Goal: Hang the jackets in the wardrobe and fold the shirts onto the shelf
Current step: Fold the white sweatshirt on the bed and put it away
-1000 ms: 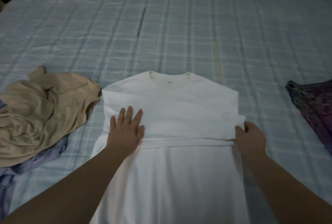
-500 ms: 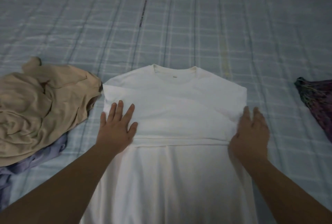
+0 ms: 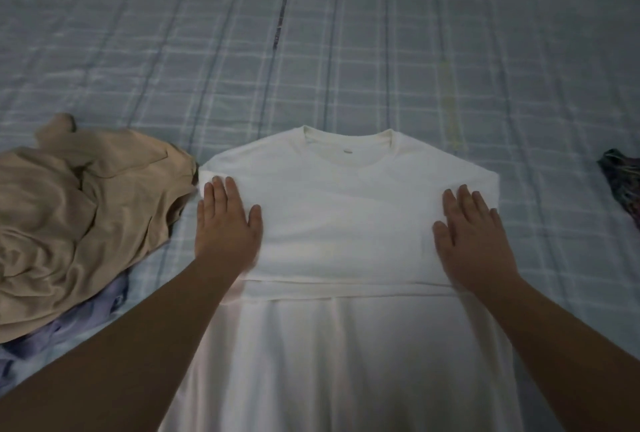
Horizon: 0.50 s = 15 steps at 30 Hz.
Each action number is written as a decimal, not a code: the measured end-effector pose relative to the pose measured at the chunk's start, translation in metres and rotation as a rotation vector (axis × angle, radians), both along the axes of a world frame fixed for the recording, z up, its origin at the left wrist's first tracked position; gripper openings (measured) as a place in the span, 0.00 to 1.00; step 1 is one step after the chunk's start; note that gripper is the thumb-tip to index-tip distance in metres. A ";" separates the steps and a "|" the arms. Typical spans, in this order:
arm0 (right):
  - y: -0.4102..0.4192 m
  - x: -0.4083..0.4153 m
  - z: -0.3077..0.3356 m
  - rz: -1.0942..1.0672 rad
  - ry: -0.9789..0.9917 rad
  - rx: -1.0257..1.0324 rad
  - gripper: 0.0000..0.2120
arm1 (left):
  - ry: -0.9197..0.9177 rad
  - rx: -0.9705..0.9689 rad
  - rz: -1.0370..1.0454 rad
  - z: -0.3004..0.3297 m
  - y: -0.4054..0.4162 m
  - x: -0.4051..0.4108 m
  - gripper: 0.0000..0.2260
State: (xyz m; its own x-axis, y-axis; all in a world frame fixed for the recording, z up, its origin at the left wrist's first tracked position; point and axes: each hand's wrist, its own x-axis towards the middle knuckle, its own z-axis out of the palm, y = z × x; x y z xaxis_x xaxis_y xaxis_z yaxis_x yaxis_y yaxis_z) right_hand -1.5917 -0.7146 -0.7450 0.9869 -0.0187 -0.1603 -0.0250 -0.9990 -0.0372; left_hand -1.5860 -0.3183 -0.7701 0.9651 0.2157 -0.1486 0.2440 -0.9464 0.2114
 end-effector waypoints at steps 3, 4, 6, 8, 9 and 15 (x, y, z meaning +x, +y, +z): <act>0.000 -0.005 -0.010 -0.007 0.003 -0.015 0.34 | -0.022 0.042 -0.096 -0.011 0.012 0.005 0.32; 0.000 -0.008 -0.014 -0.009 -0.003 -0.031 0.34 | -0.024 0.051 -0.125 -0.013 0.017 0.006 0.32; -0.001 -0.009 -0.019 -0.015 -0.015 -0.046 0.34 | -0.039 0.050 -0.174 -0.016 0.025 0.009 0.33; -0.001 -0.007 -0.019 -0.025 -0.013 -0.031 0.35 | -0.065 0.035 -0.218 -0.016 0.030 0.009 0.32; -0.001 -0.006 -0.019 -0.031 -0.016 -0.020 0.36 | -0.070 0.030 -0.240 -0.015 0.032 0.008 0.32; 0.001 -0.011 -0.014 -0.024 -0.047 0.015 0.35 | -0.088 0.001 -0.206 -0.009 0.035 -0.010 0.31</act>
